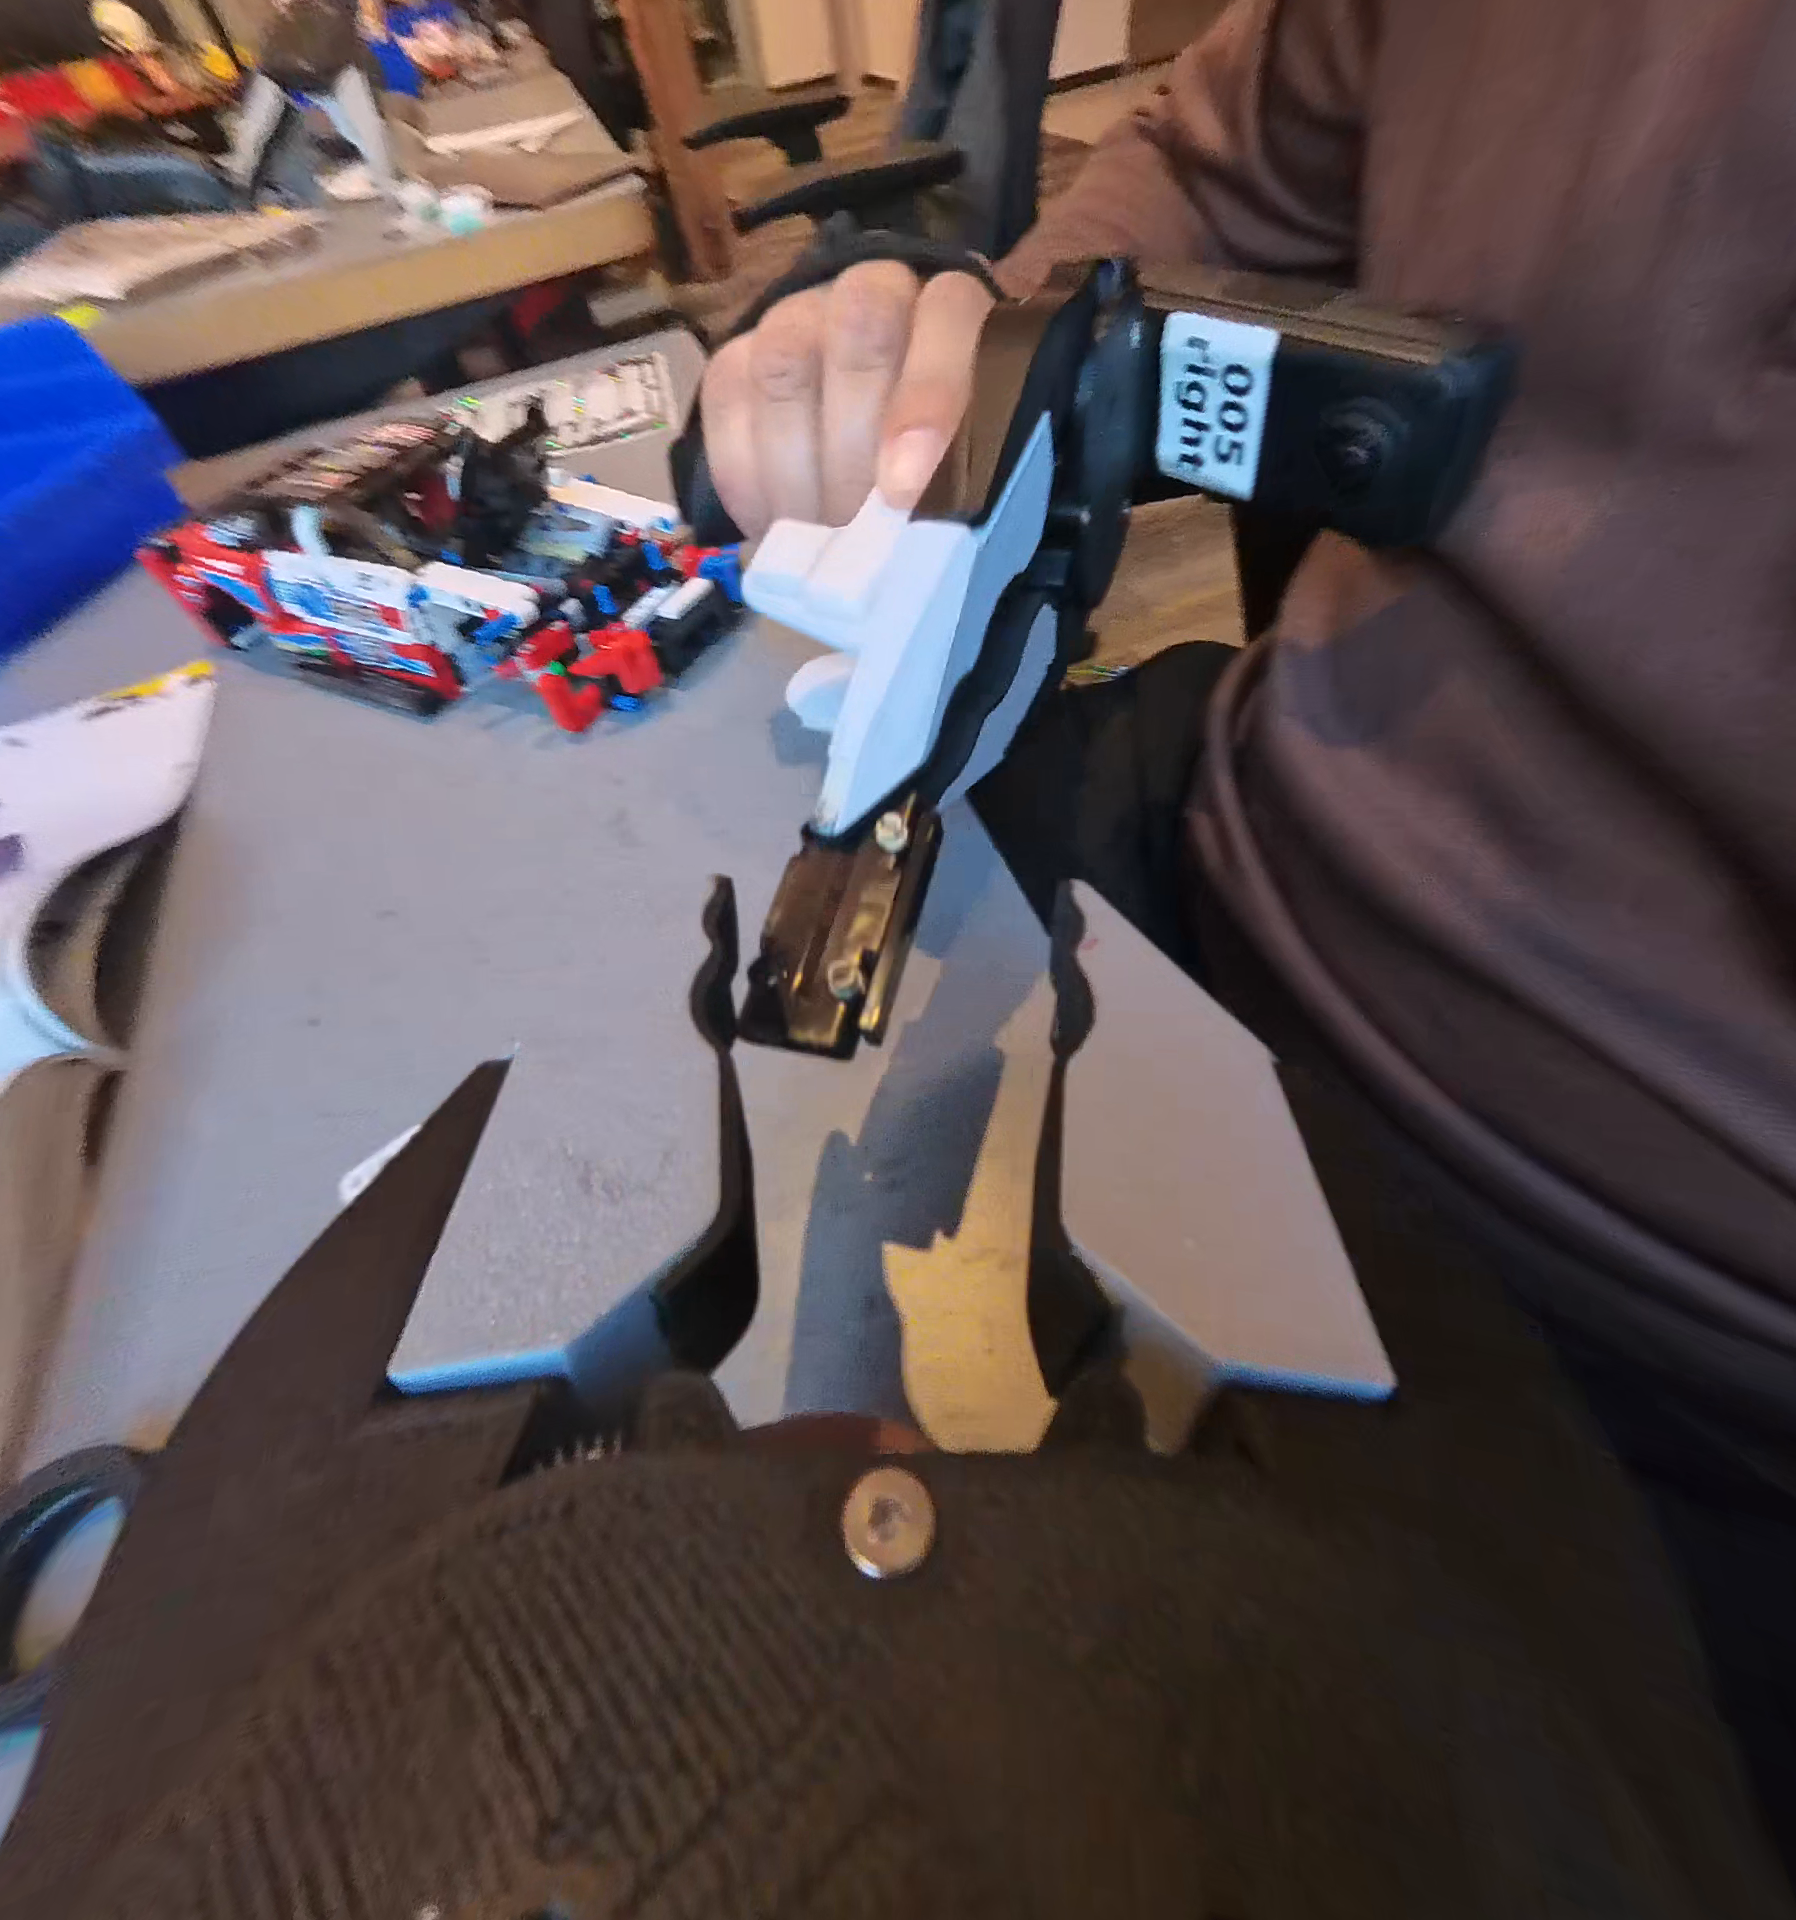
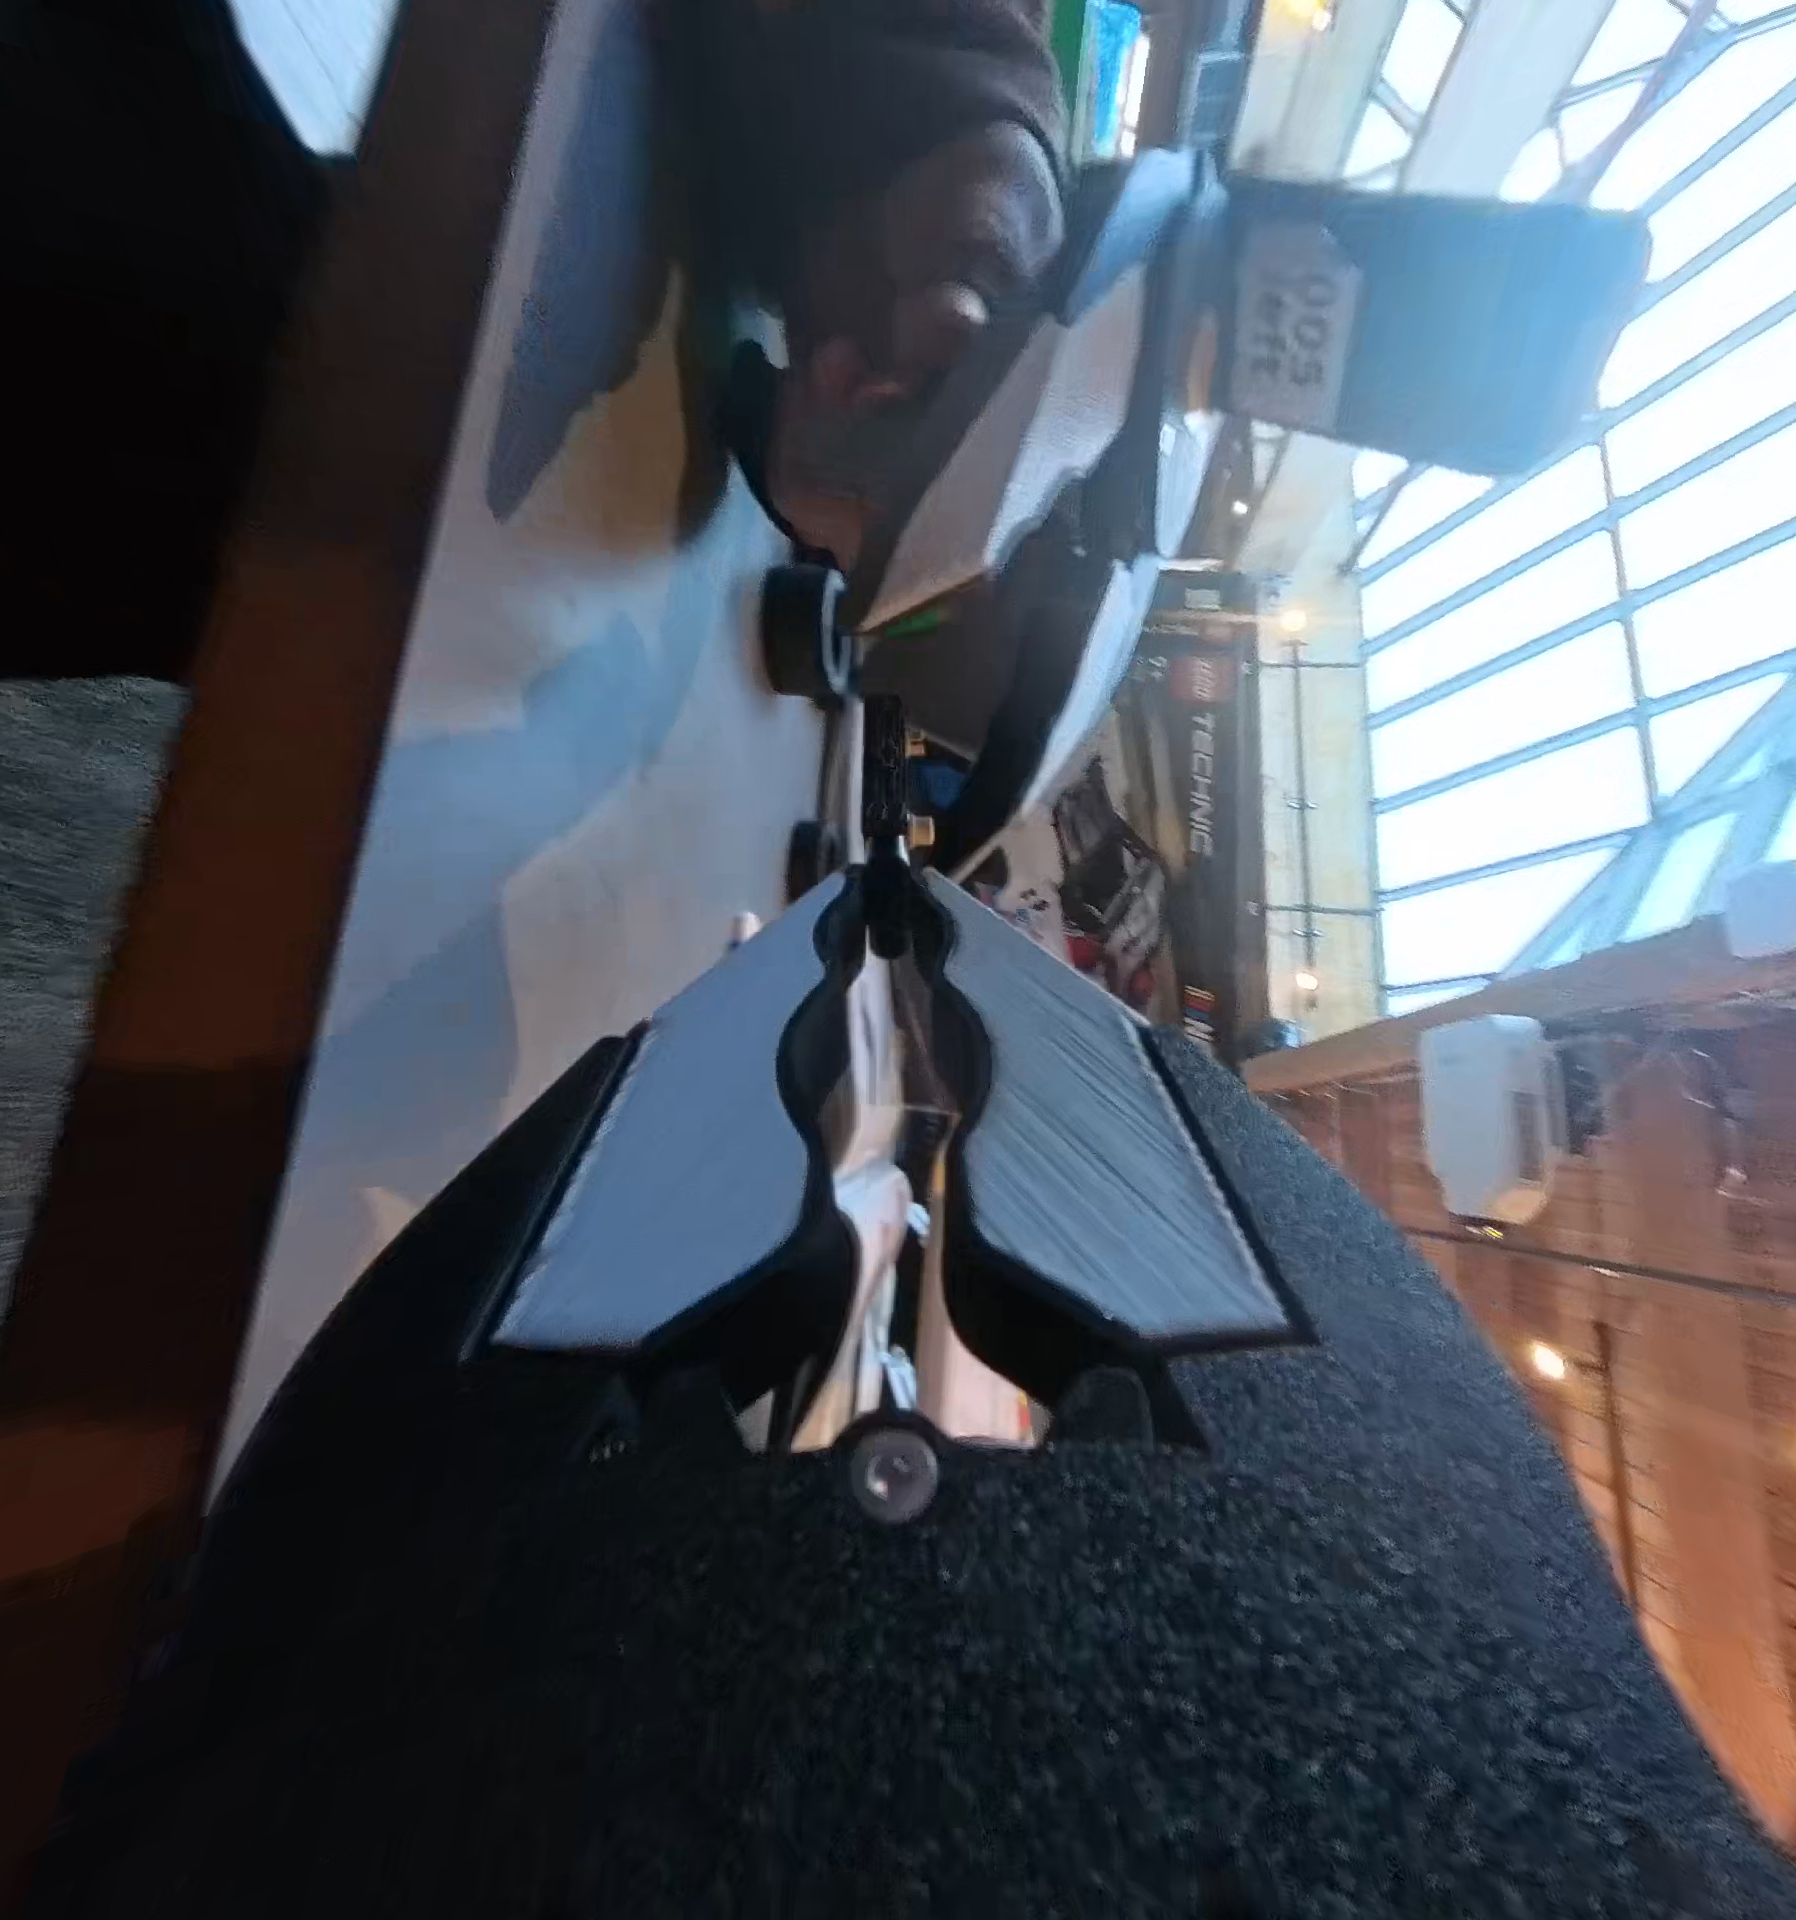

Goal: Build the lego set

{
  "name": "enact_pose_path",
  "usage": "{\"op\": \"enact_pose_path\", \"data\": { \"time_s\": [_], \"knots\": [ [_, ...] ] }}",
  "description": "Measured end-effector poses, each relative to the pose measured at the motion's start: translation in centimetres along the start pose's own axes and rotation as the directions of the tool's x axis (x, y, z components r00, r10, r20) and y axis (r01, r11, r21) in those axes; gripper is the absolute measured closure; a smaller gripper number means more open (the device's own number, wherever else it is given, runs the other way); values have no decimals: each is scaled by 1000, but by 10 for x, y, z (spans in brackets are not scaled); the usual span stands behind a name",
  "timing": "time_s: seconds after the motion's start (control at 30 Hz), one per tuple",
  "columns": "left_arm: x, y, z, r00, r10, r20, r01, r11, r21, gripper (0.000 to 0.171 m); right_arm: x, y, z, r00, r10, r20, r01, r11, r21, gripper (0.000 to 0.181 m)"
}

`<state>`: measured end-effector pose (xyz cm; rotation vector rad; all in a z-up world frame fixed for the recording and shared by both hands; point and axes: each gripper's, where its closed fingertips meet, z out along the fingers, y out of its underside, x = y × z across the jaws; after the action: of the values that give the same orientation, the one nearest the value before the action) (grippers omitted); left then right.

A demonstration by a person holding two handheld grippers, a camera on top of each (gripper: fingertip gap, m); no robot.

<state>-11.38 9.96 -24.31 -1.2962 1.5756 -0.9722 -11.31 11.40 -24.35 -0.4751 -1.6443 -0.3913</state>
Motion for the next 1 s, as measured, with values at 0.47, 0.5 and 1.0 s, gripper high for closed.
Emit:
{"op": "enact_pose_path", "data": {
  "time_s": [0.47, 0.5, 1.0],
  "knots": [
    [-25, 31, 4, 971, -162, 174, 194, 963, -185, 143, -12, 20, 18, 995, 35, 90, -28, 997, -71, 172],
    [-32, 42, 4, 956, -164, 245, 224, 944, -242, 143, -20, 28, 20, 990, 46, 135, -32, 994, -107, 171],
    [-43, 68, -22, 755, -188, 628, 439, 856, -272, 109, -37, 53, 23, 455, 864, 216, -771, 504, -389, 162]
  ]
}}
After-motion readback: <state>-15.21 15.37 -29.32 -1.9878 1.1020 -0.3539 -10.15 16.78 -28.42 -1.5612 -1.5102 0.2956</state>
